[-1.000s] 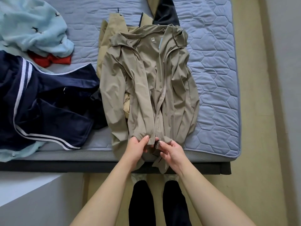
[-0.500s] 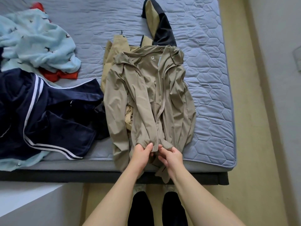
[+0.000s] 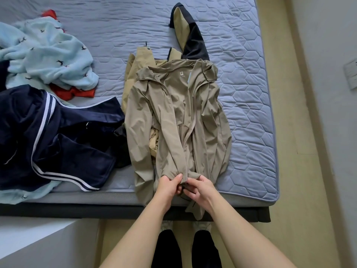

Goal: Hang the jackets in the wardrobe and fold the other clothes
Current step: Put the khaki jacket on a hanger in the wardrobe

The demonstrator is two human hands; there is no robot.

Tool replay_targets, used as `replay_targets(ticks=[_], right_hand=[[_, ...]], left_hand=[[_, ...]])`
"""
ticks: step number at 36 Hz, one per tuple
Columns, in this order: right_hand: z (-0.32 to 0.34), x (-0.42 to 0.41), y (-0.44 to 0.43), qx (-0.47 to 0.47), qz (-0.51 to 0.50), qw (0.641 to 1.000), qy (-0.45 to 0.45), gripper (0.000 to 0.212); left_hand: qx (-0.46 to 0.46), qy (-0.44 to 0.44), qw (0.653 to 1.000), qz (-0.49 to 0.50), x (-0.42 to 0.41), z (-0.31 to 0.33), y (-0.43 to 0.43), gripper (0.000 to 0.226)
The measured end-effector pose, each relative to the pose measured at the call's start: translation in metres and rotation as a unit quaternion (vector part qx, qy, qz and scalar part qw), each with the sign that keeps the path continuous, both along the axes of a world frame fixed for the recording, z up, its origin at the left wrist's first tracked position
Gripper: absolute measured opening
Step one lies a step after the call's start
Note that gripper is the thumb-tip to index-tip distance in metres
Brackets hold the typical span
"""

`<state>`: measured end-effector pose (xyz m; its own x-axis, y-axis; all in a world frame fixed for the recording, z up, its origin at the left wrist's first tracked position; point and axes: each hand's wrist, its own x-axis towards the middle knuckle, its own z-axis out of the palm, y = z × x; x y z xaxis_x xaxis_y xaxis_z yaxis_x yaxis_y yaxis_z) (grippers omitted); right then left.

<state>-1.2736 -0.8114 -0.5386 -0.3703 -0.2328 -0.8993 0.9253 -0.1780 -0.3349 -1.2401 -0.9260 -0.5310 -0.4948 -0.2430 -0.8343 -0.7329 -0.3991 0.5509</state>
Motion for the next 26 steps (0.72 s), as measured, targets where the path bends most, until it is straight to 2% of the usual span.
replay_targets(ticks=[5,11,17,21,26], right_hand=[[0.005,-0.003,0.006,-0.053,0.018,0.998,-0.042,0.028],[0.006,0.002,0.004,-0.079,-0.021,0.991,-0.103,0.01],[0.003,0.002,0.002,-0.126,-0.087,0.979,-0.137,0.02],[0.003,0.0,0.002,-0.132,-0.041,0.986,-0.091,0.043],[0.002,0.004,0.001,-0.091,0.001,0.995,-0.042,0.03]], left_hand=[[0.01,0.023,1.0,0.009,0.0,0.005,-0.003,0.023],[0.021,0.032,0.999,-0.006,-0.006,0.007,-0.005,0.018],[0.078,0.035,0.996,-0.001,-0.007,0.011,-0.009,0.023],[0.08,0.039,0.996,0.009,-0.005,0.01,-0.011,0.023],[0.031,0.059,0.997,-0.05,-0.004,0.007,-0.016,0.024]])
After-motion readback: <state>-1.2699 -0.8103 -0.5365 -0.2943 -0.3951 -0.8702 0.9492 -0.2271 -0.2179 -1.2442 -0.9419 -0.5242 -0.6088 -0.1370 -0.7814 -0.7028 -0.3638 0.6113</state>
